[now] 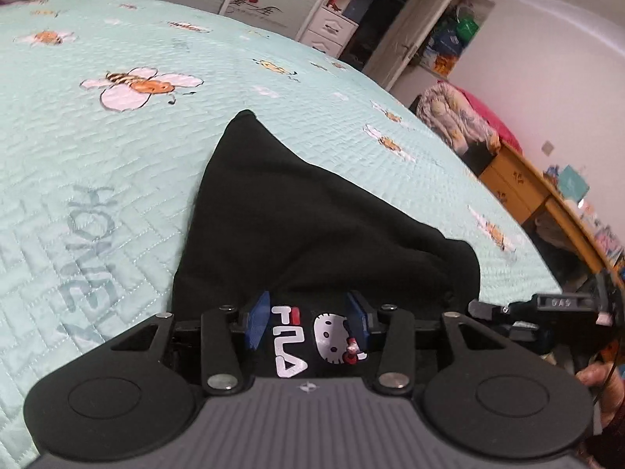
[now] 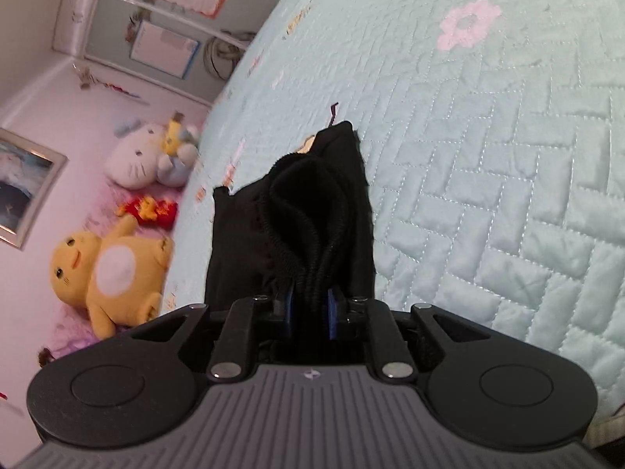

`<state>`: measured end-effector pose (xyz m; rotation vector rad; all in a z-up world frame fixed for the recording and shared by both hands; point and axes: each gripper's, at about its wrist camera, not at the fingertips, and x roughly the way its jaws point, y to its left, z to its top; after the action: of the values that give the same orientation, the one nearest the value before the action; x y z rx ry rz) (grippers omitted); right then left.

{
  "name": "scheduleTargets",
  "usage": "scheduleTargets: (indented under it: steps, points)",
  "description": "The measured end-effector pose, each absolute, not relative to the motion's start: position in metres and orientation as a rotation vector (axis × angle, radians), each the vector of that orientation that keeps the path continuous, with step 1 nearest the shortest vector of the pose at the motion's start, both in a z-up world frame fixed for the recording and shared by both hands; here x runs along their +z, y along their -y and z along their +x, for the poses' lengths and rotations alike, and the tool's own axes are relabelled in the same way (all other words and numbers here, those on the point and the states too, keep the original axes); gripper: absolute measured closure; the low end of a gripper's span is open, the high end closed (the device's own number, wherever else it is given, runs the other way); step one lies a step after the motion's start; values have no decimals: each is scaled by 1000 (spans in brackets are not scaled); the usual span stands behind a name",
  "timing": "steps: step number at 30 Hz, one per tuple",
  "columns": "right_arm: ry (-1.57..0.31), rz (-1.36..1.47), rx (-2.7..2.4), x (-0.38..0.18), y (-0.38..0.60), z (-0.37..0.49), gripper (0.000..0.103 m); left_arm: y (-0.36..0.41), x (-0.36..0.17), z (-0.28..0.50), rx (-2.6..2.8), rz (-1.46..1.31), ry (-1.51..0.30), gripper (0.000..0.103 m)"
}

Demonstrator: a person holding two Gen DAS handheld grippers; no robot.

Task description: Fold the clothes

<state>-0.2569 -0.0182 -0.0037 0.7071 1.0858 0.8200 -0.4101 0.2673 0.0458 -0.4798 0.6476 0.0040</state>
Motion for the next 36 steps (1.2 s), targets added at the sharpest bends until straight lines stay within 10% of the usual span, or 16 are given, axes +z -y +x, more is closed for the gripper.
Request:
scheduleTargets:
  steps: [36]
  points:
    - [-961,722,1071,53,-27,-242,67,-178,63,-409,-229,-124,-571,53]
